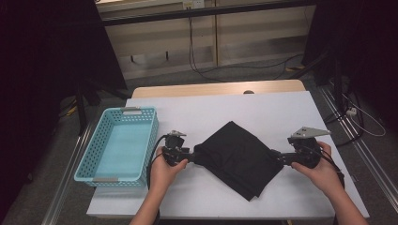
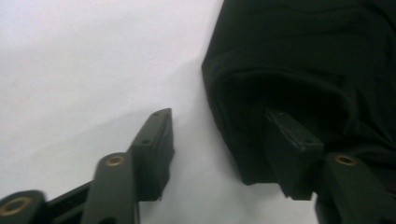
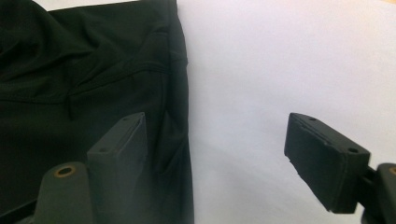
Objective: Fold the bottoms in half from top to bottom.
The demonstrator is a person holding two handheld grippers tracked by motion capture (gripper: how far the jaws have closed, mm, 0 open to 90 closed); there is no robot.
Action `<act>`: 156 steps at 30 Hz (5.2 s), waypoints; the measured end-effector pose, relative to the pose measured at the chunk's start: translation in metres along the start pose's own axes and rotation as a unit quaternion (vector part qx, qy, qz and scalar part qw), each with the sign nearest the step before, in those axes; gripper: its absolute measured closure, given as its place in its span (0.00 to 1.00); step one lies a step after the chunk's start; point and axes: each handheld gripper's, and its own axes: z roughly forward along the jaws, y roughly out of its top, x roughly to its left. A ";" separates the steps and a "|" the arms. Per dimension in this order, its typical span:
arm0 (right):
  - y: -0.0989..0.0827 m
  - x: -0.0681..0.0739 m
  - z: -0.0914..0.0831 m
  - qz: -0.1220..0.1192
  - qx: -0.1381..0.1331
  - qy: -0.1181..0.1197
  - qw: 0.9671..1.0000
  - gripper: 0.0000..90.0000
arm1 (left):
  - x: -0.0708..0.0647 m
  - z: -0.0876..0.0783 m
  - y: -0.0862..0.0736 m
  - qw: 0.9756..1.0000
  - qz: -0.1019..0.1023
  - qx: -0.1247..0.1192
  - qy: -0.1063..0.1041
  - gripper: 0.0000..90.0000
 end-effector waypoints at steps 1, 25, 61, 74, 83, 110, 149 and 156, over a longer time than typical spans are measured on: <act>0.000 0.001 0.000 -0.001 0.001 0.000 1.000 0.23 | -0.001 0.000 0.000 1.000 0.001 0.001 0.002 0.47; 0.001 0.005 0.001 -0.012 0.002 0.003 1.000 0.23 | -0.003 0.000 0.003 0.999 -0.030 0.037 -0.011 0.93; -0.003 0.009 0.003 -0.011 0.001 0.010 1.000 0.22 | 0.045 0.020 0.066 0.994 -0.061 -0.003 0.090 0.76; 0.004 0.060 0.027 -0.005 0.000 0.032 0.999 0.21 | 0.041 0.004 0.050 0.994 -0.044 -0.009 0.100 0.24; 0.006 0.088 0.048 -0.013 0.021 0.031 0.999 0.26 | 0.036 -0.005 0.036 0.994 -0.028 -0.009 0.102 0.20; -0.010 0.102 0.052 0.062 0.000 0.033 0.998 0.81 | 0.027 -0.012 0.033 0.996 -0.009 -0.019 0.089 0.17; -0.006 0.107 0.047 0.068 -0.026 0.088 0.993 0.89 | 0.023 0.035 0.068 0.991 -0.071 0.066 0.094 0.73; -0.004 0.108 0.045 0.064 -0.031 0.089 0.993 0.90 | 0.020 0.035 0.081 0.986 -0.086 0.111 0.090 0.88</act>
